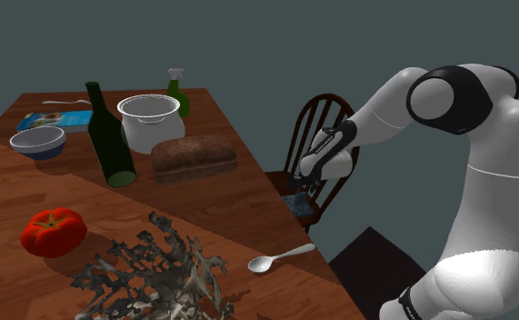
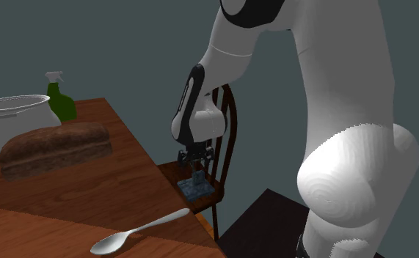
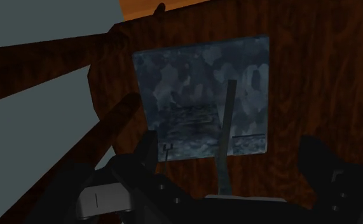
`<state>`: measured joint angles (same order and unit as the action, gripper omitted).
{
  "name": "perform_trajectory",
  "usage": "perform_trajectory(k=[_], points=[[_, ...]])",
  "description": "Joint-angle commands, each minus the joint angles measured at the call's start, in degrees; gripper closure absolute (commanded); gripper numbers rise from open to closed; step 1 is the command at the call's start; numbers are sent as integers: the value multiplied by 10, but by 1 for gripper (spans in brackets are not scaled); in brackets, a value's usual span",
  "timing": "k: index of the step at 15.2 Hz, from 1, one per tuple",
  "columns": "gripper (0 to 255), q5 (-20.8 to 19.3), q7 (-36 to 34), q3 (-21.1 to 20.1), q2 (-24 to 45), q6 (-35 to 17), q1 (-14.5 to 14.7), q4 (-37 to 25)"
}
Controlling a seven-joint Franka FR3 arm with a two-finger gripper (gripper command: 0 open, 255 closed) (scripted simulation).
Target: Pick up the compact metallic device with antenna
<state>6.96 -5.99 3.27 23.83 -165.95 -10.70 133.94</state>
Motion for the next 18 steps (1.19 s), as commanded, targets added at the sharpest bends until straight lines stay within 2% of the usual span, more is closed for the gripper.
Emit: perform_trajectory(k=[1, 5, 6, 15, 18], points=[[0, 3, 1, -4, 18, -15, -2, -3], [0, 5, 3, -7, 31, -24, -4, -7], [255, 5, 0, -6, 31, -23, 0, -8], [255, 5, 3, -7, 31, -24, -4, -7], [255, 2, 0, -1, 6, -6, 1, -1]])
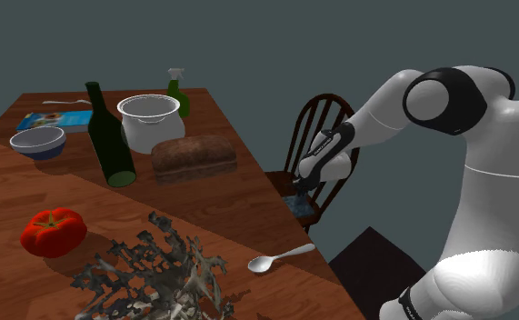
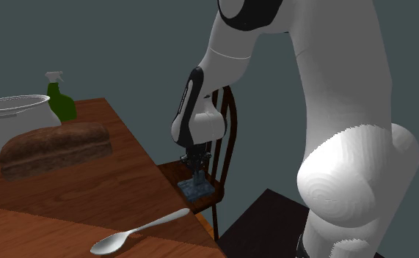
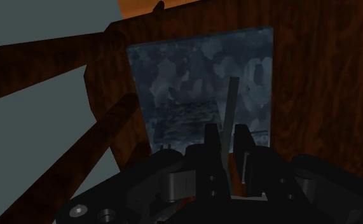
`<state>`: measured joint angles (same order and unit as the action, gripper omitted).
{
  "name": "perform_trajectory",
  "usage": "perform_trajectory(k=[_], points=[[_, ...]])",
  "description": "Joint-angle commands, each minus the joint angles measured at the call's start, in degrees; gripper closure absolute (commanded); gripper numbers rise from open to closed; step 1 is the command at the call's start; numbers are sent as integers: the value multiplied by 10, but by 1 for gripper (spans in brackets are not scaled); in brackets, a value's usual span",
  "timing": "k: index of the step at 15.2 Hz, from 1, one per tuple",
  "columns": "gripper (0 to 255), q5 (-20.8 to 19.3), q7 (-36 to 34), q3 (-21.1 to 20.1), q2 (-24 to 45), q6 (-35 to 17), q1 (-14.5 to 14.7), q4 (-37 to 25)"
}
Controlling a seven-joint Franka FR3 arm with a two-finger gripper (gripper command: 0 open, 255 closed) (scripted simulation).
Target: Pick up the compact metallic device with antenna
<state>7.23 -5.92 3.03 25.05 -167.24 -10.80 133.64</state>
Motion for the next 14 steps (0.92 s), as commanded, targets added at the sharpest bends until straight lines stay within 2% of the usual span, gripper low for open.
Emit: perform_trajectory(k=[1, 14], points=[[255, -3, -2, 3, -14, 13, 3, 4], [255, -24, -19, 22, -99, 88, 17, 15]])
